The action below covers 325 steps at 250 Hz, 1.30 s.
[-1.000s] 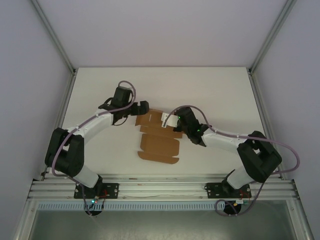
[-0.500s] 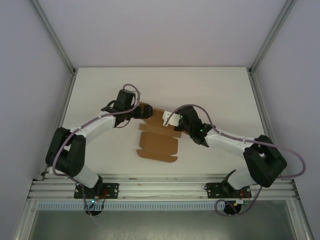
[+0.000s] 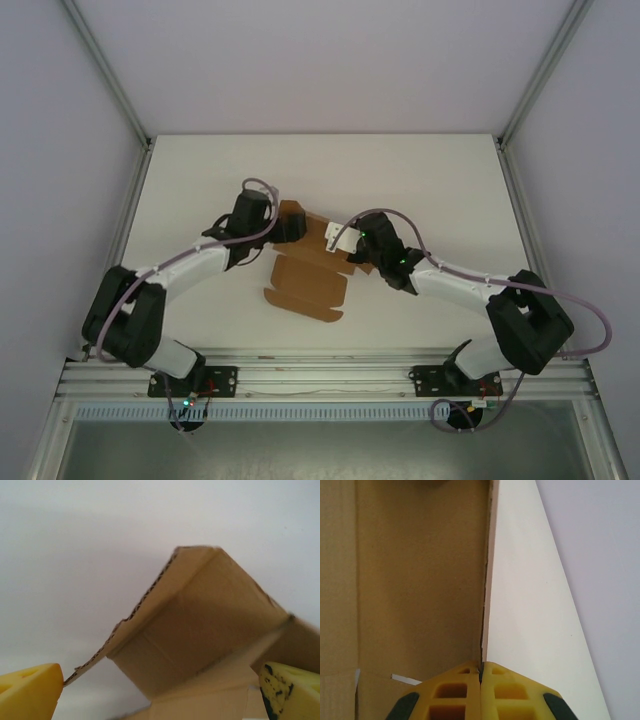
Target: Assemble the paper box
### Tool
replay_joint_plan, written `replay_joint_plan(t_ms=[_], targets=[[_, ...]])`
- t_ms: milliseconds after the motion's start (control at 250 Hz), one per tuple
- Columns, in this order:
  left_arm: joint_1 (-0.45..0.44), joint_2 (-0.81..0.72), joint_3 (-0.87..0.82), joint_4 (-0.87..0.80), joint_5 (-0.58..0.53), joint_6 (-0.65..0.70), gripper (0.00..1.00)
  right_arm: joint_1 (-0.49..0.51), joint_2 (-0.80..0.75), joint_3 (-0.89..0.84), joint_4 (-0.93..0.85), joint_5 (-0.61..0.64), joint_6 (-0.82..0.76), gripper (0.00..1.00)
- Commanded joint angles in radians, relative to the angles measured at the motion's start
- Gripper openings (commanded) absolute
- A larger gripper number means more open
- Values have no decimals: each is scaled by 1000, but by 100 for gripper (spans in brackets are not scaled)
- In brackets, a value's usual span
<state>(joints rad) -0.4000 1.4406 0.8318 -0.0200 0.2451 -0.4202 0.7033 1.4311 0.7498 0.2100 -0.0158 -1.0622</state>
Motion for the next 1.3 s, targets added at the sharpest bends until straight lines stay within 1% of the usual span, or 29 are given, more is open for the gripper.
replay_joint_plan(t_ms=[0, 68, 132, 224, 348, 440, 572, 644, 735, 895, 1039, 1203, 1295], targets=[[-2, -115, -66, -82, -86, 0, 100, -11, -26, -1, 3, 1, 5, 0], [12, -173, -118, -107, -131, -13, 100, -21, -27, -4, 5, -2, 4, 0], [45, -209, -162, -125, -157, -29, 100, -28, -23, 0, 5, -6, 8, 0], [105, -227, -216, -129, -136, -48, 100, -29, -22, -4, 1, -13, 9, 0], [144, -214, -265, -91, -115, -48, 100, -30, -18, 0, -2, -18, 10, 0], [148, -192, -284, -52, -113, -40, 100, -29, -19, -1, -5, -22, 12, 0], [153, -123, -265, -38, -123, -30, 100, -31, -18, 2, -6, -24, 14, 0], [152, -86, -257, -20, -76, -14, 100, -30, -18, 1, -11, -28, 19, 0], [150, -61, -267, 48, 4, -7, 100, -31, -17, 0, -8, -31, 21, 0], [150, -46, -277, 139, 35, -14, 100, -31, -18, -1, -9, -54, 32, 0], [150, -65, -315, 254, 127, 1, 100, -30, -14, 4, -11, -56, 31, 0], [137, -37, -313, 295, 220, 17, 100, -31, -24, 3, -12, -95, 49, 0], [116, -5, -305, 313, 217, 17, 100, -30, -29, 3, -12, -120, 57, 0]])
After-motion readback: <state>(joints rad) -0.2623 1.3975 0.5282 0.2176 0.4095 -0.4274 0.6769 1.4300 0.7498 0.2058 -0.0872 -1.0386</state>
